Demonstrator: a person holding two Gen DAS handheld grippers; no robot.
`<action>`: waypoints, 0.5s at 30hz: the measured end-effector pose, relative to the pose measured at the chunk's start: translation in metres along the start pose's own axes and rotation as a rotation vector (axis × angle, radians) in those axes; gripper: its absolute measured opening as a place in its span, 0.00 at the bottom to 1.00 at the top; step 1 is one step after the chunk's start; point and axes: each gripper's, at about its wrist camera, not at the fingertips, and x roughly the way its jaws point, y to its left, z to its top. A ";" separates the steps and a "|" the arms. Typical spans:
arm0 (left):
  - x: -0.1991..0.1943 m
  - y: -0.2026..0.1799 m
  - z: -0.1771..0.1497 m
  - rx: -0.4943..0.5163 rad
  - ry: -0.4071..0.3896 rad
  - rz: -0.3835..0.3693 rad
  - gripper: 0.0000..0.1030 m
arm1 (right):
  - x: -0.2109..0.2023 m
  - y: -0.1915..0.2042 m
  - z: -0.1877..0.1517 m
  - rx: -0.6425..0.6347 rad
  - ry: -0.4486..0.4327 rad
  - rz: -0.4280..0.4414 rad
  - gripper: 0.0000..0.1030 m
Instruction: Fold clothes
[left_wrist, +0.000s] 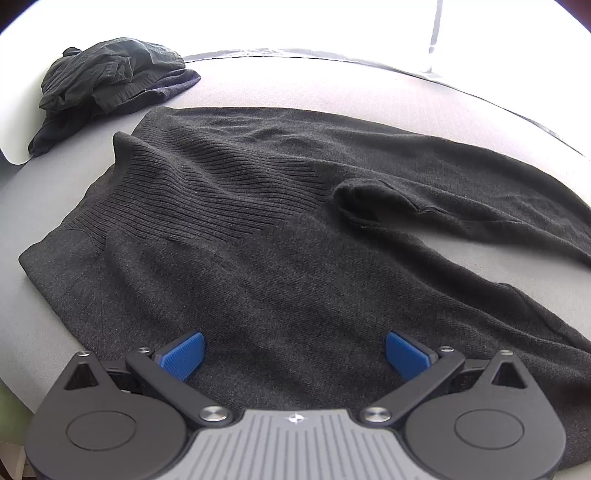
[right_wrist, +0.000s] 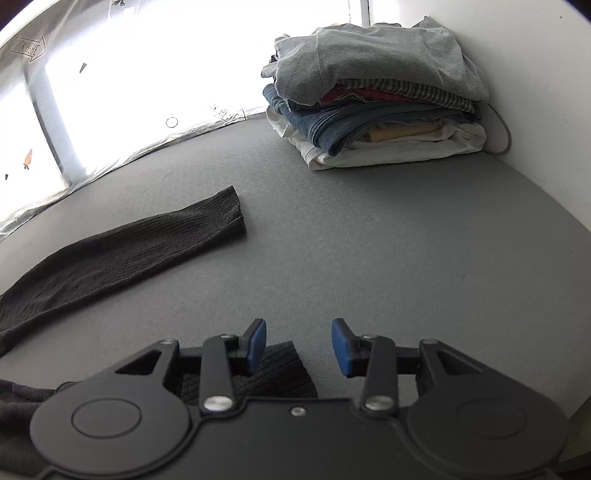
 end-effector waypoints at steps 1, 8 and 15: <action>-0.001 0.000 -0.001 -0.001 -0.004 0.002 1.00 | 0.002 0.002 -0.001 0.005 0.009 0.002 0.42; -0.002 0.000 -0.006 -0.011 -0.031 0.009 1.00 | 0.001 0.005 -0.004 0.012 0.000 0.118 0.06; -0.003 -0.002 -0.007 -0.022 -0.043 0.018 1.00 | -0.033 -0.015 0.017 0.100 -0.137 0.140 0.06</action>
